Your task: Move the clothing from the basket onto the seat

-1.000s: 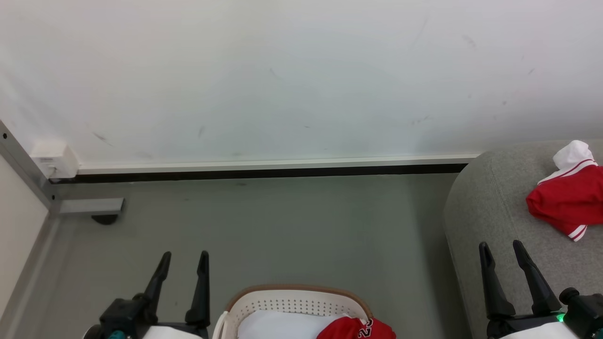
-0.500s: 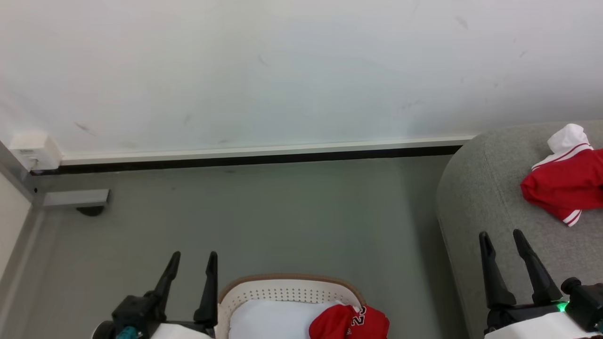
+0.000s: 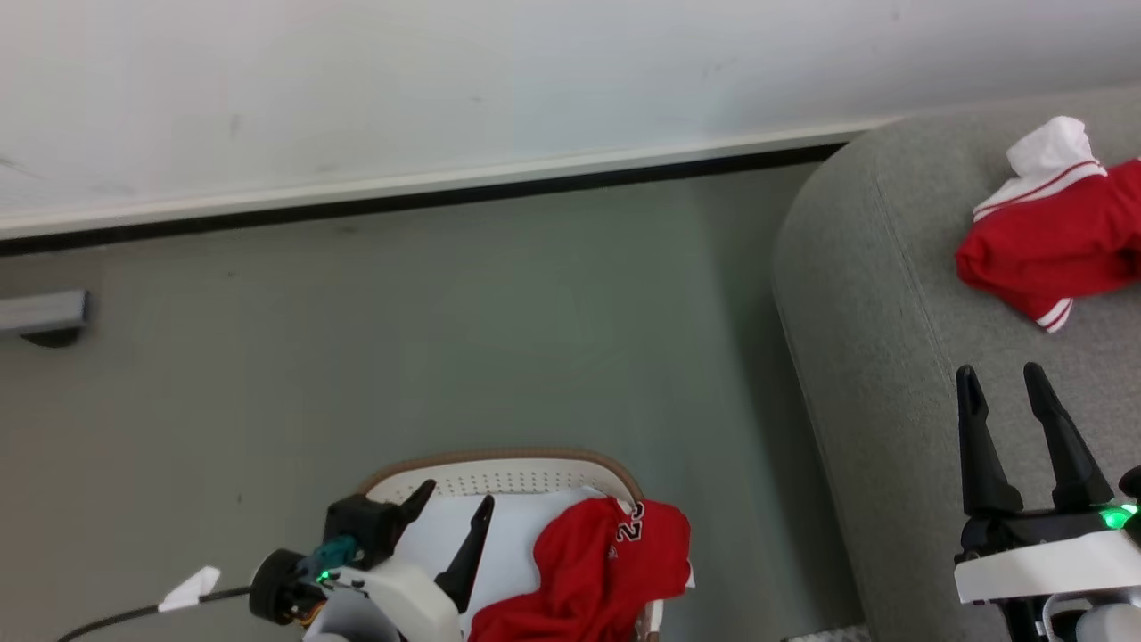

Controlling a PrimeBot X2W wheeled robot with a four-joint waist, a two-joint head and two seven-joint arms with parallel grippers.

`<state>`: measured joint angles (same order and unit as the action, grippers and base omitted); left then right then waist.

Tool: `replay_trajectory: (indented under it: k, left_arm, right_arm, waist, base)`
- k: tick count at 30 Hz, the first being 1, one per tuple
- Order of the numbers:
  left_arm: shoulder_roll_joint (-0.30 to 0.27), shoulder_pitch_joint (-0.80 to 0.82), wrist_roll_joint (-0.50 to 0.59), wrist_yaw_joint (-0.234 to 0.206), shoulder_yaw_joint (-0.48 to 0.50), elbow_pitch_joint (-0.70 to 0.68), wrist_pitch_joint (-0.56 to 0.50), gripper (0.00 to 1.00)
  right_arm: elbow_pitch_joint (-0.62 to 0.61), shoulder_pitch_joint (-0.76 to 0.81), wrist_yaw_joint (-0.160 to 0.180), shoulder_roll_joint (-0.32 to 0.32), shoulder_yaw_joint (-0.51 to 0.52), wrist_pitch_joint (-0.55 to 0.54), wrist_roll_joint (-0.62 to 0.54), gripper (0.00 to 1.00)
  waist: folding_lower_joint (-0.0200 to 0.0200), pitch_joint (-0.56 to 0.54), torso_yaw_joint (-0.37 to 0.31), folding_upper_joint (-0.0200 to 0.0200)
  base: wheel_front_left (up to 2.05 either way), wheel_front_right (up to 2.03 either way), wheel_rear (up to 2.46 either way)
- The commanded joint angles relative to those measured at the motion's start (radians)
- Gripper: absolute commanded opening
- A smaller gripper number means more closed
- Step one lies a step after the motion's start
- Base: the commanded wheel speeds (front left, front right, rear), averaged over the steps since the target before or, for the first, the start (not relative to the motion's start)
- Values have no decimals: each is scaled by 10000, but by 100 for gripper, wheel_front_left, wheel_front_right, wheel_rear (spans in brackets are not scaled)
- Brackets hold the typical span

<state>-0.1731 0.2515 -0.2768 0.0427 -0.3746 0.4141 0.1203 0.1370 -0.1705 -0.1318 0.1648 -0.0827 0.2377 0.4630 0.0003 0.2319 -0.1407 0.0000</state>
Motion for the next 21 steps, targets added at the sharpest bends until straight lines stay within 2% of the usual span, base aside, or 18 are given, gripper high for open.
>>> replay_trajectory:
  k: [1, 7, 13, 16, 21]
  left_arm:
    - [-108, 423, -132, 200, -111, 489, -221, 100]
    - [-32, 1598, -77, 690, -820, 2384, -999, 100]
    - [79, 2660, 19, 869, -1933, 4113, -1536, 100]
    - [176, 3069, -398, 885, -2817, 4703, -1894, 100]
    - [-149, 3750, -1279, 859, -4209, 5295, -2379, 100]
  right_arm:
    - [42, -272, 22, 103, 13, 89, 86, 100]
    - [42, -752, 22, 208, 86, 199, 169, 100]
    - [49, -1365, 22, 399, 129, 272, 277, 100]
    - [-56, -1638, 22, 417, 164, 277, 291, 100]
    - [-476, -1912, 22, 253, 411, 276, 189, 100]
  waist:
    - [-3, 768, -585, 0]
    - [-3, 1780, -1069, 0]
    - [-3, 2779, -1484, 0]
    - [-3, 3220, -1679, 0]
    - [-3, 3942, -1954, 0]
  base:
    - [0, 0, 0]
    - [0, 0, 0]
    - [0, 0, 0]
    - [0, 0, 0]
    - [0, 0, 0]
